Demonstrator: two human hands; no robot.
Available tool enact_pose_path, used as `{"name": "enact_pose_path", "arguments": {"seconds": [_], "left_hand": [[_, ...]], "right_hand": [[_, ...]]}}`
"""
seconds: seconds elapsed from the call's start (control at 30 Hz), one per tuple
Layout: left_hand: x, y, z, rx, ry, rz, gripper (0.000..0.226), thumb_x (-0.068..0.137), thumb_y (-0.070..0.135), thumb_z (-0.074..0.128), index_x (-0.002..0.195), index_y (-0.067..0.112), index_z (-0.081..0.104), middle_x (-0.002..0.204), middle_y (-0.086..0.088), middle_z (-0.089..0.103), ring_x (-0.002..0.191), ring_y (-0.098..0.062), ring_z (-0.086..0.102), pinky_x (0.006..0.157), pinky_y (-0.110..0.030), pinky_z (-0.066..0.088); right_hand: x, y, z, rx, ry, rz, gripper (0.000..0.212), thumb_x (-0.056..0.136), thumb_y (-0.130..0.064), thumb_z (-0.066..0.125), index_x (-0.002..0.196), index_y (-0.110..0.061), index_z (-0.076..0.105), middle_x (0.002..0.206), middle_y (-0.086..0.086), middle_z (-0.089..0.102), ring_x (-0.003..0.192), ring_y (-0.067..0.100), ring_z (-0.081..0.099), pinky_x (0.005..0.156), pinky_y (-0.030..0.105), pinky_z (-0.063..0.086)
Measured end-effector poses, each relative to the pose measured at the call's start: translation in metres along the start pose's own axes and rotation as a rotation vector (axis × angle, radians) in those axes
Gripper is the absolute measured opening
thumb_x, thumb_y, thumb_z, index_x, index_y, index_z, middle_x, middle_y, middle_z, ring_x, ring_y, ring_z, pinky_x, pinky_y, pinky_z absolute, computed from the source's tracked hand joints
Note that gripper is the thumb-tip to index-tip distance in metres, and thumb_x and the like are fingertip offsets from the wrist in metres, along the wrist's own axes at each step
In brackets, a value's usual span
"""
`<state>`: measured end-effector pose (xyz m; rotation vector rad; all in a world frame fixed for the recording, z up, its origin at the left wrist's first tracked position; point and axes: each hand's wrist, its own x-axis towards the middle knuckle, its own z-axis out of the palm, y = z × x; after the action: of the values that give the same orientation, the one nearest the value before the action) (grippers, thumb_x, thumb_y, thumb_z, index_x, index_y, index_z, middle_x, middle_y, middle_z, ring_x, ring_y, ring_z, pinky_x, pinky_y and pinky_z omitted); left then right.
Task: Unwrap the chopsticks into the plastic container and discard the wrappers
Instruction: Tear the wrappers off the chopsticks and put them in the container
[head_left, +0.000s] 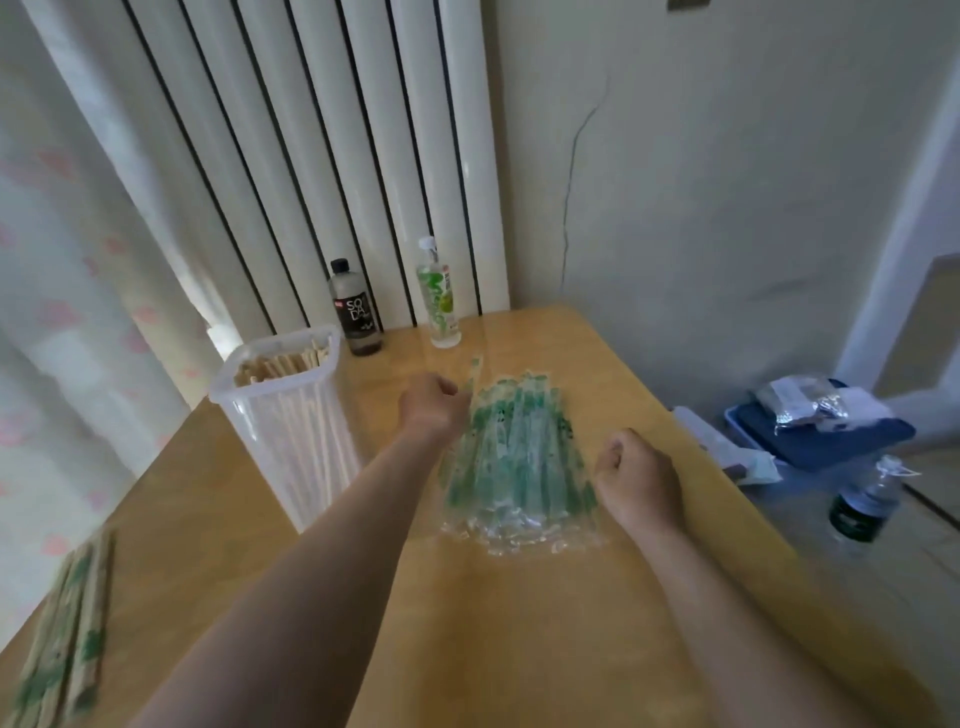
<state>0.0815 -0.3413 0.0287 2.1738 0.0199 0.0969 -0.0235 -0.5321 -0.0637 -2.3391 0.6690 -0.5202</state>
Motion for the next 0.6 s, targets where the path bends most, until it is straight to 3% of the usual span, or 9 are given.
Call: {"name": "enact_pose_path", "arguments": {"seconds": [0.1, 0.2, 0.4, 0.6], "left_hand": [[0.012, -0.009, 0.015, 0.094, -0.003, -0.004, 0.021, 0.093, 0.028, 0.067, 0.078, 0.013, 0.067, 0.079, -0.004, 0.067, 0.078, -0.021, 0.064, 0.073, -0.036, 0.054], [0.019, -0.02, 0.026, 0.16, -0.033, 0.004, 0.024, 0.093, 0.023, 0.065, 0.077, 0.005, 0.07, 0.076, -0.01, 0.066, 0.074, -0.025, 0.063, 0.069, -0.037, 0.052], [0.021, -0.027, 0.038, 0.183, -0.048, -0.005, 0.027, 0.094, 0.021, 0.068, 0.07, 0.01, 0.062, 0.069, -0.007, 0.062, 0.071, -0.024, 0.06, 0.071, -0.036, 0.05], [0.021, -0.029, 0.038, 0.155, -0.066, 0.023, 0.025, 0.096, 0.021, 0.065, 0.077, 0.005, 0.068, 0.071, -0.01, 0.062, 0.065, -0.023, 0.057, 0.065, -0.031, 0.045]], "right_hand": [[0.004, 0.002, 0.001, -0.036, -0.018, -0.007, 0.016, 0.102, -0.018, 0.047, 0.11, -0.018, 0.061, 0.098, 0.007, 0.069, 0.082, 0.031, 0.059, 0.062, 0.035, 0.042], [0.005, 0.002, 0.002, -0.053, -0.041, -0.012, 0.024, 0.102, -0.02, 0.047, 0.123, -0.02, 0.06, 0.109, 0.006, 0.07, 0.094, 0.031, 0.064, 0.068, 0.036, 0.049], [0.006, 0.001, 0.0, -0.07, -0.049, -0.005, 0.027, 0.102, -0.021, 0.046, 0.126, -0.019, 0.058, 0.114, 0.006, 0.071, 0.1, 0.032, 0.065, 0.077, 0.041, 0.055], [0.006, 0.002, 0.0, -0.071, -0.054, 0.002, 0.027, 0.103, -0.022, 0.045, 0.128, -0.02, 0.056, 0.114, 0.005, 0.069, 0.097, 0.03, 0.064, 0.07, 0.037, 0.051]]}}
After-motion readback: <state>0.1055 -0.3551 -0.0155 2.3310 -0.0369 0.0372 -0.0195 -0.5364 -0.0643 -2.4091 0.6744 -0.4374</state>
